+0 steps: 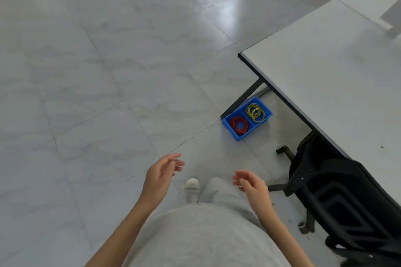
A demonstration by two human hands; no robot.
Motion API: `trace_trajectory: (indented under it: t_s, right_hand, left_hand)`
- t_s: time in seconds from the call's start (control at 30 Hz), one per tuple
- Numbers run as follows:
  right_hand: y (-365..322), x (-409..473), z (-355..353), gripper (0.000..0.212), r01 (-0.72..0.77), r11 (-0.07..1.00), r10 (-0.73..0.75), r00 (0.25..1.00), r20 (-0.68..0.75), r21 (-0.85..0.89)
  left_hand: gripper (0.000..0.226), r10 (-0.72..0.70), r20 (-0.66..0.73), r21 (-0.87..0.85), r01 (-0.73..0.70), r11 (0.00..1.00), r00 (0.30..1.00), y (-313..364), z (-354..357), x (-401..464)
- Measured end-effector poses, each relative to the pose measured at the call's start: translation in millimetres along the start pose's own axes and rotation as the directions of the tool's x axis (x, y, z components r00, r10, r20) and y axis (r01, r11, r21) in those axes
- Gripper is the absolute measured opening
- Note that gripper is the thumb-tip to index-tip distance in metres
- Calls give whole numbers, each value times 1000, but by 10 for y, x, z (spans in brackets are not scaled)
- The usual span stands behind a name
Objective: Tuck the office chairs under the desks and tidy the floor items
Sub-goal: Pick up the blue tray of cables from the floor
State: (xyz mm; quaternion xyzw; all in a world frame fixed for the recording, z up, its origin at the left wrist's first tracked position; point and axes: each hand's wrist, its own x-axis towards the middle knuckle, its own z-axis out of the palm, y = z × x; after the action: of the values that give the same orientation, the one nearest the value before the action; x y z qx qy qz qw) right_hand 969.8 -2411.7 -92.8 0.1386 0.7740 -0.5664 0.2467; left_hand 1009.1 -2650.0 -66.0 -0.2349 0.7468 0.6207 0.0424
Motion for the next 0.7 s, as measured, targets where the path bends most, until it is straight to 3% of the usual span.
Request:
trace_trajectory:
  t_s: [0.17,0.3,0.5,0.7]
  right_hand:
    - [-383,588,32,28,-84,992,94,990,-108,97]
    - [-750,1276,107,28,-74,993,88,984,-153,95]
    - [-1533,2225,239,26,-14,989,47,976,-214,149]
    - [-2061,2827,444,27,51,953,75,915,-397,298]
  left_hand:
    - [25,81,164,31,-87,996,983,687,76,1277]
    - [26,107,249,45,-121,992,963,991,223,2090]
    - [23,2,309,100,-34,994,951,1102,120,2779]
    - [34,-73,459,219,-34,975,885,1195,-229,3564]
